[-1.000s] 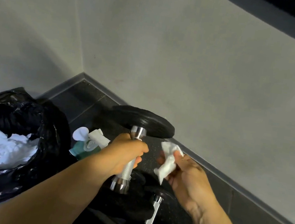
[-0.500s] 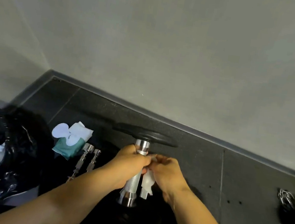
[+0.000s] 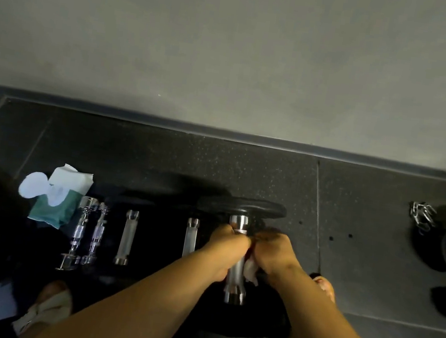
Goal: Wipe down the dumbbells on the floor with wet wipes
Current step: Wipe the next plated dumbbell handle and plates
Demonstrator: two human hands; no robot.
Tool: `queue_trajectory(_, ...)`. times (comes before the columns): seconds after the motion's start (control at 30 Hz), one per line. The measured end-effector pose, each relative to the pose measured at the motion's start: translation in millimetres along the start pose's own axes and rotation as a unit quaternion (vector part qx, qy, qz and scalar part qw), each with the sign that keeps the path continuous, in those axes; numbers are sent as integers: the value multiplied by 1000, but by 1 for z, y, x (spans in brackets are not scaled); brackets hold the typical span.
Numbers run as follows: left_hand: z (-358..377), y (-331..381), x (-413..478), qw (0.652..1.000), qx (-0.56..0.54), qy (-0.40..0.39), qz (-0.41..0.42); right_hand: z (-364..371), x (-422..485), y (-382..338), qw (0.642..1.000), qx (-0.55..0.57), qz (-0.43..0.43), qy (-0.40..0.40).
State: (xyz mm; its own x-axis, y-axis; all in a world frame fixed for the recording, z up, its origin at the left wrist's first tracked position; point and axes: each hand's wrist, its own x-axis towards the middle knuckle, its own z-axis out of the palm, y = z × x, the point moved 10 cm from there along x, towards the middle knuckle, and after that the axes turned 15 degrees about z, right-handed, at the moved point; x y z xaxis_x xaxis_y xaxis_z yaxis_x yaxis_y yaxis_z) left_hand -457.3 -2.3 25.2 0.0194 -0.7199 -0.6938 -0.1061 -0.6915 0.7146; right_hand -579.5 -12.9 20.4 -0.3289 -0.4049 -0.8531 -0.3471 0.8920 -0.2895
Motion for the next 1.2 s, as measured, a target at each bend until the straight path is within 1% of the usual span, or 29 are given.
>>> queue_trajectory(0.27,62,-37,56,998,26,-46,-19,-24,70,30,999,-8,51,16)
queue_trajectory(0.4,74,-59,84,998,49,-44,-23,-22,97,43,997,-4,72,29)
queue_trajectory(0.53,81,-82,103,995,83,-44,-38,-12,119,58,996,-3,91,24)
queue_trajectory(0.8,82,-105,131,989,133,-39,-41,3,149,70,995,12,93,22)
queue_trajectory(1.03,82,-118,150,988,136,-25,-68,8,165,65,996,-5,81,21)
queue_trajectory(1.2,81,-124,159,989,131,-31,-60,19,169,64,997,-18,71,22)
